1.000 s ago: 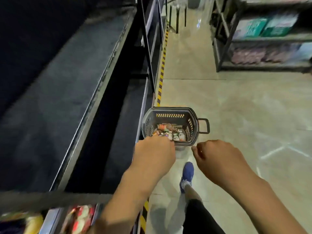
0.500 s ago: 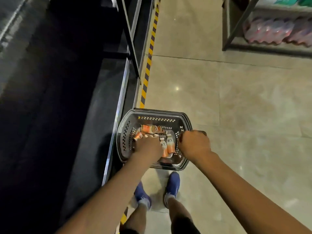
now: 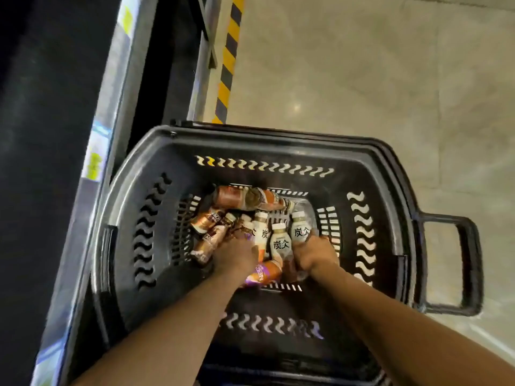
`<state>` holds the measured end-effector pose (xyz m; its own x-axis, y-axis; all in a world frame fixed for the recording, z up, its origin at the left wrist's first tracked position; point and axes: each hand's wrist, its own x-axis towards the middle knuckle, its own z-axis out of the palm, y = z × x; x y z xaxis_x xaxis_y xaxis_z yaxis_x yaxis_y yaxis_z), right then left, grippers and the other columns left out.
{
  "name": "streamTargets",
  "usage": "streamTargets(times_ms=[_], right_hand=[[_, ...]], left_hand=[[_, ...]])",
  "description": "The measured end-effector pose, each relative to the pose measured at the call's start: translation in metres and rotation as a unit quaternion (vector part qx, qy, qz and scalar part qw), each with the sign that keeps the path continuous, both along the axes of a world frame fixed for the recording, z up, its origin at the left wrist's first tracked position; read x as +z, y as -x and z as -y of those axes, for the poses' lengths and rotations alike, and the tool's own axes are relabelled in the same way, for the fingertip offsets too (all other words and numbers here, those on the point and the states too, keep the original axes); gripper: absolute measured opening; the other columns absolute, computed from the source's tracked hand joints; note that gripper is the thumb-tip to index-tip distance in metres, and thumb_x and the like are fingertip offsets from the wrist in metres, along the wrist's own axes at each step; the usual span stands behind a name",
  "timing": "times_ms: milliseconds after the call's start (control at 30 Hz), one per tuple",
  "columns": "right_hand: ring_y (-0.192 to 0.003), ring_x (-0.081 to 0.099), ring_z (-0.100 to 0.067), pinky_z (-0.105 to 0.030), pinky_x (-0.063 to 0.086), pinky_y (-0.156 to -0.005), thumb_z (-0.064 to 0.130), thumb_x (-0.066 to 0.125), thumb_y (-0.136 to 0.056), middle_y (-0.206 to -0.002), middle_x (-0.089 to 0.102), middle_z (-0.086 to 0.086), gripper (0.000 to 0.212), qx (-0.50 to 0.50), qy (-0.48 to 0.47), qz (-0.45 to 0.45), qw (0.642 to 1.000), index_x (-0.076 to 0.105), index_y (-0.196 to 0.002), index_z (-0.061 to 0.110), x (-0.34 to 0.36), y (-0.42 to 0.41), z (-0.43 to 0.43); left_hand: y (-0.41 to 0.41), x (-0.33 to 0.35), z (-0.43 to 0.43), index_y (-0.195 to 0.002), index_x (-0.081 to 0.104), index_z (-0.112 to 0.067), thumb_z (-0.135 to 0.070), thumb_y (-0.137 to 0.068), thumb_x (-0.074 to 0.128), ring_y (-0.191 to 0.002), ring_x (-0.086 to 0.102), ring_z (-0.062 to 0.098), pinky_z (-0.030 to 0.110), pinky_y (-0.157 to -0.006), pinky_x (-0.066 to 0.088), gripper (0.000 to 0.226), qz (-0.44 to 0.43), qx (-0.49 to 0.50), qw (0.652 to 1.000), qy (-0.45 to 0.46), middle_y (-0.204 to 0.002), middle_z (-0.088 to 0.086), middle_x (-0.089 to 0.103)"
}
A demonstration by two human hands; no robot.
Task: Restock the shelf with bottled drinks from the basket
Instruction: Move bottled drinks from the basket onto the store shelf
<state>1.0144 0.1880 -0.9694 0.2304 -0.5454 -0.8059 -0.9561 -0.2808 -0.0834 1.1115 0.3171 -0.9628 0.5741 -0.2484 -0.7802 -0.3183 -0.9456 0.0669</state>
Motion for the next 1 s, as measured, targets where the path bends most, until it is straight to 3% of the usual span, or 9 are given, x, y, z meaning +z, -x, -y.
streamTargets(times_ms=[100,233,367,467,567,667,800,900,1000], right_hand=[[-0.124,0.051,-0.039,-0.045,0.045,-0.103,0.056,0.059,-0.086,-0.137,0.048,-0.018,0.072,-0.172,-0.011,0.038,0.984,0.036,-0.141,0.014,-0.076,0.008,0.000],[-0.125,0.051,-0.036,-0.049,0.043,-0.106,0.066,0.070,-0.070,-0.139,0.051,-0.016,0.096,-0.278,-0.005,0.083,0.957,0.035,-0.142,0.013,-0.130,0.013,-0.001],[-0.129,0.046,-0.037,-0.052,0.039,-0.107,0.073,0.069,-0.067,-0.143,0.044,-0.018,0.106,-0.306,0.045,0.041,0.950,0.032,-0.144,0.010,-0.148,-0.002,0.002],[-0.123,0.048,-0.038,-0.058,0.042,-0.101,0.069,0.069,-0.070,-0.139,0.045,-0.016,0.094,-0.292,0.050,0.052,0.954,0.034,-0.138,0.014,-0.155,-0.005,0.004],[-0.111,0.057,-0.035,-0.054,0.051,-0.092,0.067,0.071,-0.067,-0.126,0.055,-0.013,0.084,-0.289,0.031,0.069,0.954,0.039,-0.130,0.021,-0.154,0.003,0.003],[-0.099,0.062,-0.029,-0.045,0.053,-0.088,0.066,0.071,-0.069,-0.114,0.063,-0.007,0.073,-0.311,0.019,0.103,0.944,0.046,-0.121,0.021,-0.120,0.013,-0.001],[-0.102,0.064,-0.025,-0.039,0.050,-0.093,0.059,0.073,-0.073,-0.110,0.068,-0.004,0.071,-0.345,-0.049,0.163,0.923,0.053,-0.128,0.018,-0.041,0.022,0.003],[-0.091,0.071,-0.019,-0.044,0.055,-0.092,0.071,0.072,-0.056,-0.099,0.074,0.004,0.073,-0.314,-0.104,0.204,0.921,0.063,-0.113,0.026,0.047,0.025,0.006],[-0.089,0.071,-0.014,-0.043,0.055,-0.089,0.070,0.072,-0.063,-0.096,0.075,0.007,0.058,-0.276,-0.118,0.245,0.922,0.066,-0.106,0.031,0.162,0.023,0.005]], left_hand=[[0.007,-0.066,-0.004,-0.137,0.046,-0.015,-0.070,-0.082,0.055,-0.123,0.053,0.031,0.045,-0.096,0.047,0.078,-0.008,0.141,0.990,0.016,-0.136,0.009,0.055],[0.005,-0.112,-0.009,-0.146,0.035,-0.019,-0.078,-0.072,0.058,-0.135,0.040,0.035,0.050,-0.100,0.042,0.097,0.033,0.113,0.993,0.016,-0.149,0.013,0.040],[0.013,-0.131,-0.014,-0.134,0.051,-0.019,-0.076,-0.075,0.058,-0.138,0.033,0.031,0.046,-0.104,0.036,0.082,0.086,0.061,0.994,-0.014,-0.151,0.013,0.035],[0.018,-0.139,-0.016,-0.127,0.057,-0.021,-0.072,-0.077,0.059,-0.139,0.029,0.031,0.046,-0.104,0.037,0.071,0.087,0.086,0.993,0.002,-0.151,0.011,0.033],[0.014,-0.138,-0.020,-0.123,0.060,-0.020,-0.063,-0.081,0.061,-0.134,0.036,0.030,0.043,-0.102,0.042,0.060,0.077,0.138,0.987,0.041,-0.144,0.010,0.042],[0.008,-0.118,-0.027,-0.122,0.059,-0.020,-0.049,-0.084,0.066,-0.116,0.056,0.027,0.041,-0.095,0.049,0.048,0.026,0.266,0.953,0.141,-0.121,0.004,0.061],[-0.002,-0.050,-0.032,-0.122,0.060,-0.023,-0.035,-0.087,0.069,-0.109,0.060,0.016,0.037,-0.096,0.047,0.039,-0.049,0.327,0.916,0.228,-0.111,-0.007,0.067],[-0.010,0.040,-0.028,-0.110,0.063,-0.027,-0.024,-0.086,0.071,-0.100,0.064,0.011,0.034,-0.095,0.047,0.025,-0.051,0.382,0.881,0.275,-0.101,-0.010,0.070],[-0.013,0.160,-0.021,-0.089,0.064,-0.019,-0.012,-0.085,0.071,-0.079,0.067,0.016,0.030,-0.080,0.048,0.011,-0.064,0.438,0.845,0.300,-0.080,0.000,0.070]])
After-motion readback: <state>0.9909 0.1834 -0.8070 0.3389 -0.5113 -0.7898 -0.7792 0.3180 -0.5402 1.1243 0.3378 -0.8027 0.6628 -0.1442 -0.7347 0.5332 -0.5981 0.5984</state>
